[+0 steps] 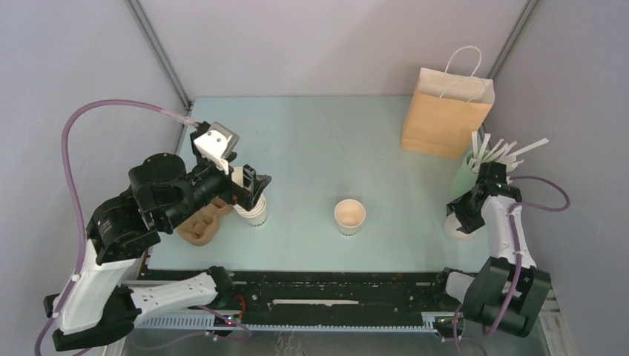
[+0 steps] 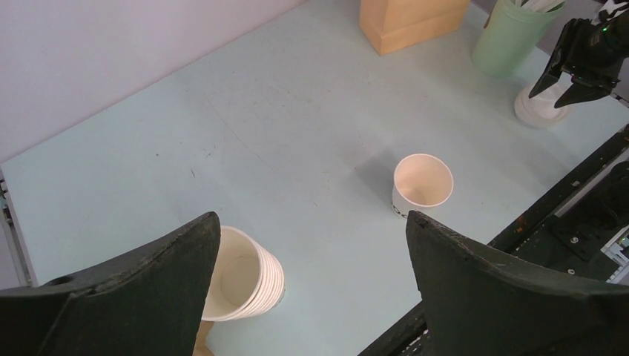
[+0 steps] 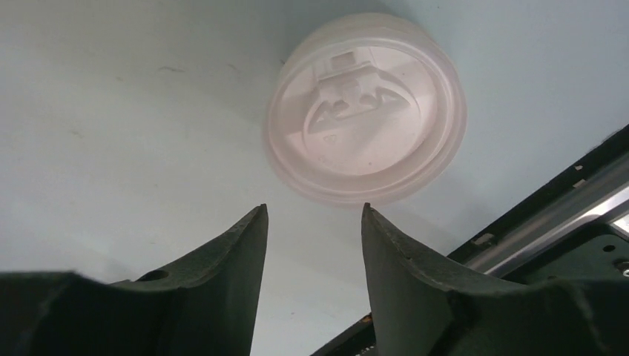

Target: Pack the takeout coffee

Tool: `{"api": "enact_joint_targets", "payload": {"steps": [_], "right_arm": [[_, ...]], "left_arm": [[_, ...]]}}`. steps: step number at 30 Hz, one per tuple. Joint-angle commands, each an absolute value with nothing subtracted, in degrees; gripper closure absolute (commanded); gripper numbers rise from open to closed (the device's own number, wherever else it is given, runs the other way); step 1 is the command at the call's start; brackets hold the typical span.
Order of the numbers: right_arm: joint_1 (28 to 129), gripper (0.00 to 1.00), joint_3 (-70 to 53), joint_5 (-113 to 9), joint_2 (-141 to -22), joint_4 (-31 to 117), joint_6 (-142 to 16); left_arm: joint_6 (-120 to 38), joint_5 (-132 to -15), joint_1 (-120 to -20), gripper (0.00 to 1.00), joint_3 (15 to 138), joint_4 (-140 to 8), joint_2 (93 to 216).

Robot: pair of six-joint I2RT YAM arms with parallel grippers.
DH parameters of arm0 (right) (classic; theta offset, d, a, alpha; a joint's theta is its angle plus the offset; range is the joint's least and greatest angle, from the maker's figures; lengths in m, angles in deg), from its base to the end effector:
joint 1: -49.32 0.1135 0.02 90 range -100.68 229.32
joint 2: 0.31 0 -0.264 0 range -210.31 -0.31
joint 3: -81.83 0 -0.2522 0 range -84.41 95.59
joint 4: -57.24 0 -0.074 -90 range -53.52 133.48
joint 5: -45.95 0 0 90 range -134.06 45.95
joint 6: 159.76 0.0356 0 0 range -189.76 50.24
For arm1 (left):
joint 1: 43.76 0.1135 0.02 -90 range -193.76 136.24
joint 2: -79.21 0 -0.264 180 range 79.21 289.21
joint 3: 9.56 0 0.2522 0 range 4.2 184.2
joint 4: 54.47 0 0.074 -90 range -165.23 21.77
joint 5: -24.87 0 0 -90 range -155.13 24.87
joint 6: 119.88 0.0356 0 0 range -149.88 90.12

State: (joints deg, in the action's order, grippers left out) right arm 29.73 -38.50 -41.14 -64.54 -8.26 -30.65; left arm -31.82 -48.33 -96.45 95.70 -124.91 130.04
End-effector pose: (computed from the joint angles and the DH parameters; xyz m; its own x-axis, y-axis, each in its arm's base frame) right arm 0.1822 -0.0667 0.2282 -0.4657 0.8344 -0.2947 0.8312 0.5268 0.1781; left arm 0.0711 -0.0764 0.4935 -0.1872 0.1921 -0.9634 0.5870 0.8082 0.0471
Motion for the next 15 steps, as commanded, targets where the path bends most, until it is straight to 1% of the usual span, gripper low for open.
{"api": "enact_joint_targets", "payload": {"steps": [1,3,7,13,15], "right_arm": [[31.7,0.43,-37.4,-36.3,-68.3,-8.0,-32.0],[32.4,0.45,-37.5,-36.6,-69.9,-6.2,-33.8],[33.7,0.53,-37.6,-37.4,-72.4,-4.5,-36.1],[33.9,0.59,-37.7,-37.8,-73.1,-2.9,-37.5],[33.9,0.6,-37.7,-38.5,-73.2,-2.2,-37.8]], "left_arm": [[-30.9,-48.2,-96.2,0.0,95.2,-123.1,129.6],[-30.8,-47.8,-96.1,0.0,95.5,-123.4,129.7],[-30.7,-47.3,-96.1,0.0,95.9,-123.6,129.9],[-30.6,-47.4,-96.1,0.0,96.2,-123.7,130.2],[-30.6,-47.3,-96.2,0.0,96.4,-123.7,130.3]]}}
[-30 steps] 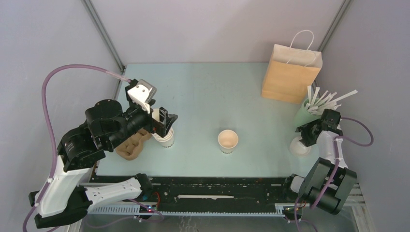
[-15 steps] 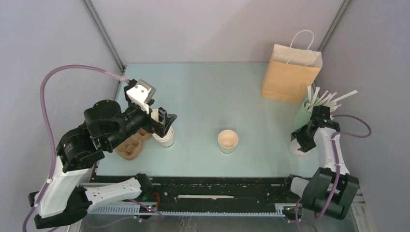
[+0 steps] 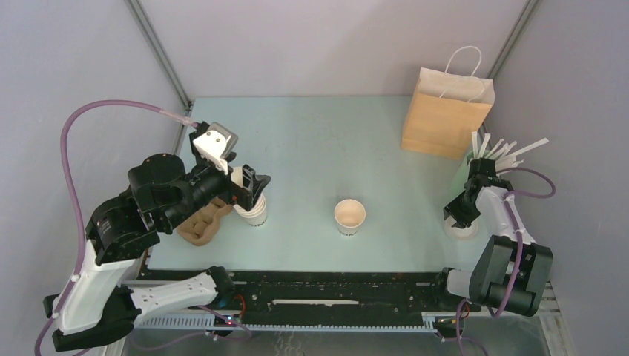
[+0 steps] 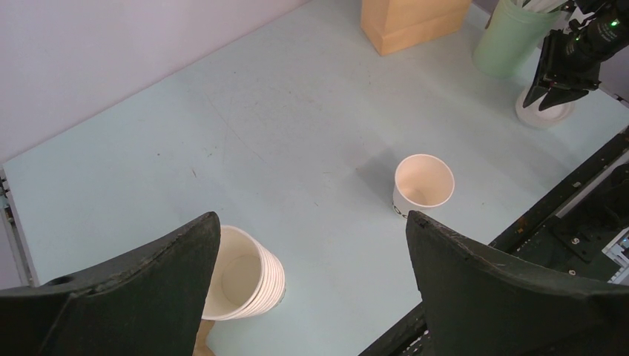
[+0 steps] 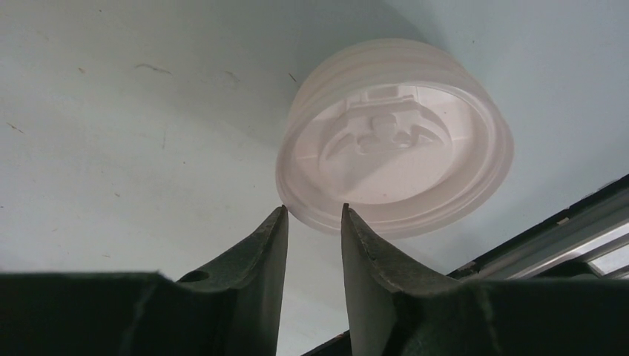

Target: Pack the takeout coffee

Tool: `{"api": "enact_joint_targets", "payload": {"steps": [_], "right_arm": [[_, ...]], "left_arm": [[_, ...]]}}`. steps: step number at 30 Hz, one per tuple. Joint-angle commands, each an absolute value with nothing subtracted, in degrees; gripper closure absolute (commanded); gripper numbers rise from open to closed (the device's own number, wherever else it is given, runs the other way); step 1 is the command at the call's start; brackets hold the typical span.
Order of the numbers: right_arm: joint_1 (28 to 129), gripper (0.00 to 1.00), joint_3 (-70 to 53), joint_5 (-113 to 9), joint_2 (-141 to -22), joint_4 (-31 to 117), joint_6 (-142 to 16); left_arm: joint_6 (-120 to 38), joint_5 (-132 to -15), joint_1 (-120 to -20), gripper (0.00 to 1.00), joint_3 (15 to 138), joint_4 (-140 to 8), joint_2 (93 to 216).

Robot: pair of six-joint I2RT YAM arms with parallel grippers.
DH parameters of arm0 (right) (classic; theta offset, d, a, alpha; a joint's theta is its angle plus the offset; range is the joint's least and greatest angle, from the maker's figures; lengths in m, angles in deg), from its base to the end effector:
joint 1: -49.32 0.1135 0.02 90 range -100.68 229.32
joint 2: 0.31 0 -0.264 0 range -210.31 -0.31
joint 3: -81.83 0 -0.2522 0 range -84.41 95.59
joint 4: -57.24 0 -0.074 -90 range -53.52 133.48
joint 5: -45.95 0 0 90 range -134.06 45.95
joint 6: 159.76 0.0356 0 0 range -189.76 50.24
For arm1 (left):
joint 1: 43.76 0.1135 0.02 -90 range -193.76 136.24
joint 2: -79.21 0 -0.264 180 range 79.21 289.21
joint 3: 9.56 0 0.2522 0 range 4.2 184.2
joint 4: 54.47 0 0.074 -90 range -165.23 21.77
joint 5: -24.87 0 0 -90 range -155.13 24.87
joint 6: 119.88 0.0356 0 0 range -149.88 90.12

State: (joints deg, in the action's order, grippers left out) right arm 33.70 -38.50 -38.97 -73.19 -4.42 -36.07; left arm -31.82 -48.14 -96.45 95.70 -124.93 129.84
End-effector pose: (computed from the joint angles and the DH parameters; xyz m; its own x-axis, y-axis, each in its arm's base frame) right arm 0.2075 -0.0613 0.2025 -0.6124 0.7449 -0.2646 0.7574 0.6488 0.0737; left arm 0.0704 -0.0752 0.4938 -0.1852 0.1896 -0.9642 0.5843 0.8102 0.0471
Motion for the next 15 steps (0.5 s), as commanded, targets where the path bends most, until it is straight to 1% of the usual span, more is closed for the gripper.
{"api": "enact_joint_targets", "payload": {"steps": [1,7,15], "right_arm": [[34.0,0.6,-37.8,-38.8,-73.1,-2.0,-37.9],[34.2,0.58,-37.8,-40.1,-72.9,-0.1,-38.6],[34.4,0.6,-38.6,-40.8,-72.4,0.9,-38.5]], "left_arm": [[-30.6,-47.3,-96.2,0.0,96.4,-123.7,130.4],[-30.6,-47.4,-96.2,0.0,96.6,-123.7,130.5],[-30.6,-47.4,-96.2,0.0,96.7,-123.8,130.7]]}}
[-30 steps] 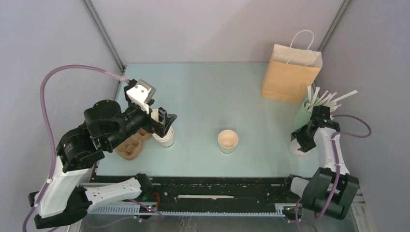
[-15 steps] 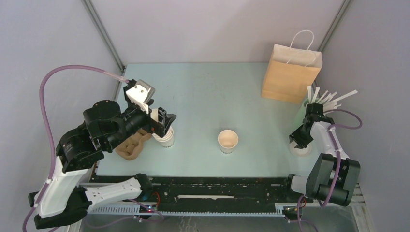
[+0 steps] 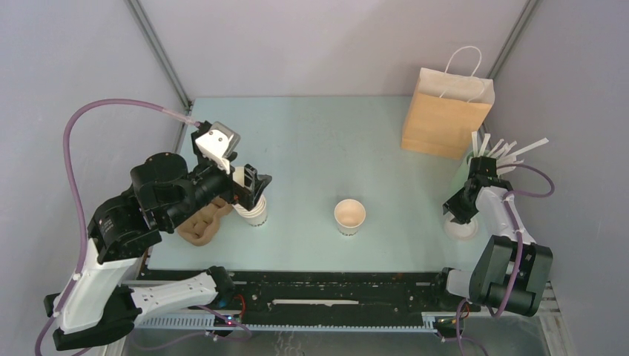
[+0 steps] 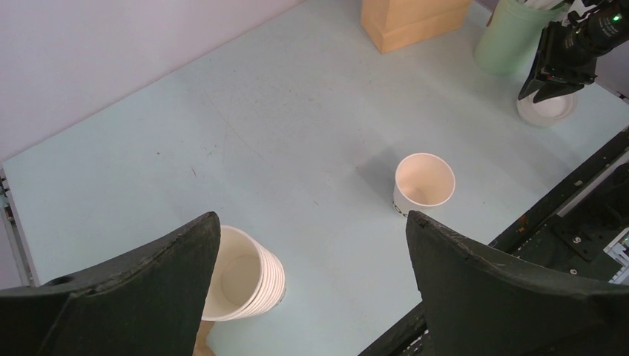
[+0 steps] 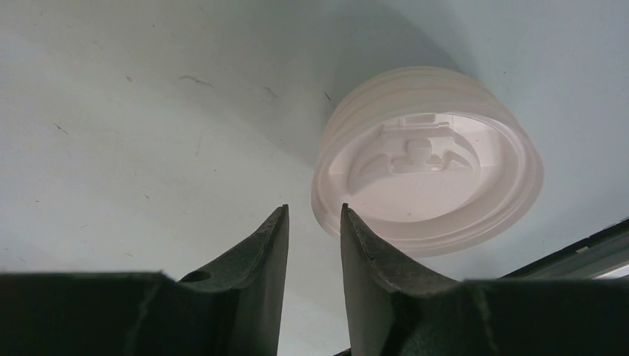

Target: Pack the takeout coffee

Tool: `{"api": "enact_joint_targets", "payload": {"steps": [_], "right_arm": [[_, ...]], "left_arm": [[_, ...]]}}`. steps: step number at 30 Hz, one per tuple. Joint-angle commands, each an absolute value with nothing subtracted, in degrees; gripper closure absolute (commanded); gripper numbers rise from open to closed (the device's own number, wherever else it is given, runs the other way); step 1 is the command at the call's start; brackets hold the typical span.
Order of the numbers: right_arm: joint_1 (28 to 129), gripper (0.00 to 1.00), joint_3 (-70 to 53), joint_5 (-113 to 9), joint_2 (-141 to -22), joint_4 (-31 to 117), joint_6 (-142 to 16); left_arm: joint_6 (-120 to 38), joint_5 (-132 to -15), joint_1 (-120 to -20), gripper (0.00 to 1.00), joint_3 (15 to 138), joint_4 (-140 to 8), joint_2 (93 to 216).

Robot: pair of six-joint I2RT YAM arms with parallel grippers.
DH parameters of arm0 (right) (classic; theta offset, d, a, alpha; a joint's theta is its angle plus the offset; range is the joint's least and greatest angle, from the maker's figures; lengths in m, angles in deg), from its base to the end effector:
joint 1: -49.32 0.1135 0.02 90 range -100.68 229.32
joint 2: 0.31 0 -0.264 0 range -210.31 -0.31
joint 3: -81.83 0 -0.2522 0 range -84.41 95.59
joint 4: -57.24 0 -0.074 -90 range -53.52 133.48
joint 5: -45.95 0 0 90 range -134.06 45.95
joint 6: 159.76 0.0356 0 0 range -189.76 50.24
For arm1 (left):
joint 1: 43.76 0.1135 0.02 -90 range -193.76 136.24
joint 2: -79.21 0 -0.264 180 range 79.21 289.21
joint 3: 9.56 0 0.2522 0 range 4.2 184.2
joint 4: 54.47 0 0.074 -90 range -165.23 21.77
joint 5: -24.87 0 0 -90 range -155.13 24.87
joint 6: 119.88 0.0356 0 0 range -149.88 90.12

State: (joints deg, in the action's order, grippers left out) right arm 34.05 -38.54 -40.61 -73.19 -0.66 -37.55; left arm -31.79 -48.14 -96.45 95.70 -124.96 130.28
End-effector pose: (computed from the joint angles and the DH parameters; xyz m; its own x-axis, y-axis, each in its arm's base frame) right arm 0.2147 -0.0608 0.2043 -0.6224 0.7214 -0.3036 0.7249 0.6776 0.1242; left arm 0.0721 -0.0775 0.4931 -0.1897 0.1964 -0.9620 0.5847 0.8097 0.0500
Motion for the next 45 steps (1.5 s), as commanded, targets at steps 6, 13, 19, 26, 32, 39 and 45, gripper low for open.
{"api": "enact_joint_targets", "payload": {"steps": [6,13,19,26,32,39,45], "right_arm": [[34.4,0.67,-38.9,-40.3,-72.4,0.9,-38.7],[34.0,0.66,-39.6,-39.8,-73.6,2.2,-39.0],[33.9,0.71,-39.6,-39.8,-72.6,1.9,-38.7],[33.2,0.78,-40.0,-39.2,-70.8,0.7,-39.1],[32.9,0.83,-40.0,-39.4,-69.0,0.0,-38.4],[32.9,0.9,-38.9,-38.9,-67.7,-2.0,-37.2],[32.8,0.96,-38.2,-37.8,-68.1,-3.3,-36.5]], "left_arm": [[-30.6,-47.5,-96.2,0.0,96.7,-123.8,130.6],[-30.5,-47.4,-96.2,0.0,96.8,-123.9,130.7],[-30.3,-46.9,-96.3,0.0,96.9,-124.1,130.6],[-30.2,-46.9,-96.3,0.0,96.7,-123.9,130.5],[-30.2,-47.0,-96.3,0.0,96.8,-123.9,130.6],[-30.2,-47.0,-96.3,0.0,96.8,-124.0,130.4],[-30.2,-46.9,-96.3,0.0,96.7,-123.9,130.3]]}}
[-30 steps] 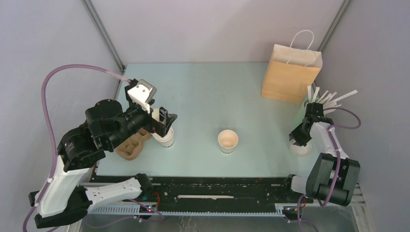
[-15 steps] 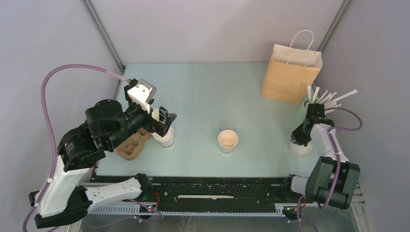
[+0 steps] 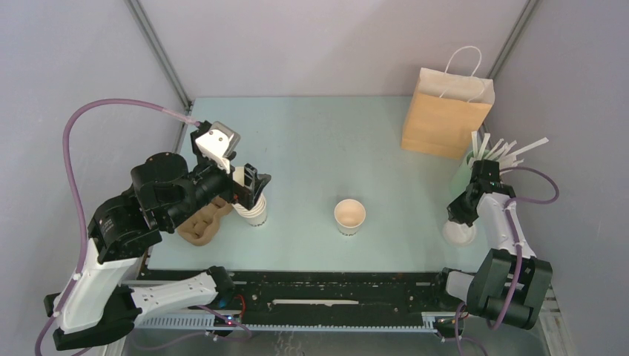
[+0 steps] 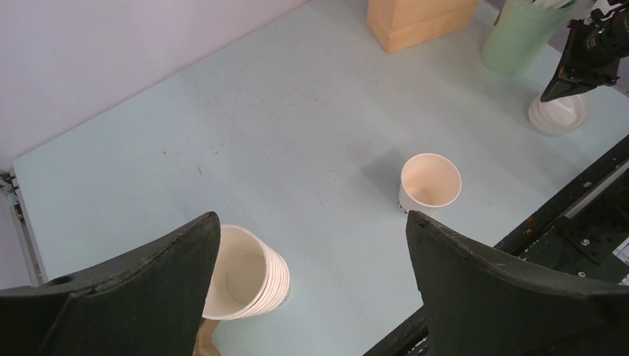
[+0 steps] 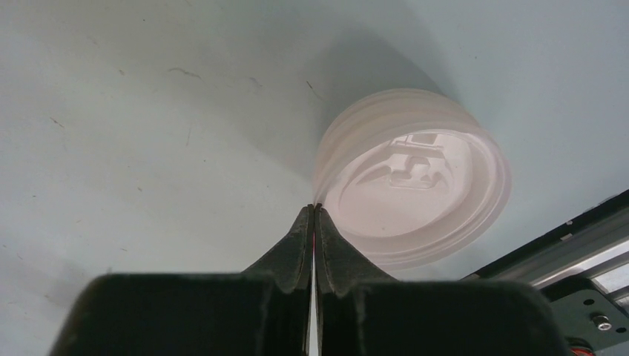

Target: Pack the takeout coffee

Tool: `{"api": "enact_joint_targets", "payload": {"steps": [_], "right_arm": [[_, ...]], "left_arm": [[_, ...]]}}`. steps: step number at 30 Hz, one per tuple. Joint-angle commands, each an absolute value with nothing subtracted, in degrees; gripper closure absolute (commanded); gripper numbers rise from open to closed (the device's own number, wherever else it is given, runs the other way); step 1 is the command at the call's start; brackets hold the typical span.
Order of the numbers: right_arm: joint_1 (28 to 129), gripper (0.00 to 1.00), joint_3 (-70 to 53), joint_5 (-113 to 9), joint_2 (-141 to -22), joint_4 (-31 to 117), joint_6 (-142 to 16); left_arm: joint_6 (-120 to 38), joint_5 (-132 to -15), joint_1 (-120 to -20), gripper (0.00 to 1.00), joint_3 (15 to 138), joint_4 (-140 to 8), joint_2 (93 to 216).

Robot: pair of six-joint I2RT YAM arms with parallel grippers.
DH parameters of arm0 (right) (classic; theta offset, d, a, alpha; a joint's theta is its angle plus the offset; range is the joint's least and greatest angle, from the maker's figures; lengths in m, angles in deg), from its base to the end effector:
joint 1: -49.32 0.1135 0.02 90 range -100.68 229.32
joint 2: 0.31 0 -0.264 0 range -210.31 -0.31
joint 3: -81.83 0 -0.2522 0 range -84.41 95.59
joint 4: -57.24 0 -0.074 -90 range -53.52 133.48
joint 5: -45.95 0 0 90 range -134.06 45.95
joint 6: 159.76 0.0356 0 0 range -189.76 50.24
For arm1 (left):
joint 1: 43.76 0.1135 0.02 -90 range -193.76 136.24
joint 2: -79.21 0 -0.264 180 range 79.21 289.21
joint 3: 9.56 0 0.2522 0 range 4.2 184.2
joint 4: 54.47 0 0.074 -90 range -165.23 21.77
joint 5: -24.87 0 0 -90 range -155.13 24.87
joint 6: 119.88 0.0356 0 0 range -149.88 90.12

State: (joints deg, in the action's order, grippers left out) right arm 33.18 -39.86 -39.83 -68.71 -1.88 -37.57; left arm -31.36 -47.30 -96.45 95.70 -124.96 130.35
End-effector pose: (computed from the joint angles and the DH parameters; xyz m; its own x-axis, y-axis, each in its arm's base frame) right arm 0.2010 -0.0609 0.2124 -0.5989 0.7264 -0.3370 0.7343 0.6661 0.1309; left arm 0.0727 -0.0775 0.4930 -0.1857 0.2032 -0.9614 0.5745 0.8162 0.0615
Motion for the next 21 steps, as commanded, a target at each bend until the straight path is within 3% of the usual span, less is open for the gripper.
{"api": "enact_joint_targets", "payload": {"steps": [1,5,21], "right_arm": [[32.8,0.96,-38.1,-37.4,-68.1,-3.6,-36.5],[32.8,1.0,-37.0,-36.1,-68.1,-5.2,-35.9],[28.1,1.0,-33.7,-40.3,-68.0,-9.0,-39.7]], "left_arm": [[-30.2,-46.9,-96.3,0.0,96.7,-123.9,130.4],[-30.1,-46.8,-96.3,0.0,96.7,-123.9,130.3],[-30.3,-47.0,-96.3,0.0,95.6,-123.6,130.3]]}}
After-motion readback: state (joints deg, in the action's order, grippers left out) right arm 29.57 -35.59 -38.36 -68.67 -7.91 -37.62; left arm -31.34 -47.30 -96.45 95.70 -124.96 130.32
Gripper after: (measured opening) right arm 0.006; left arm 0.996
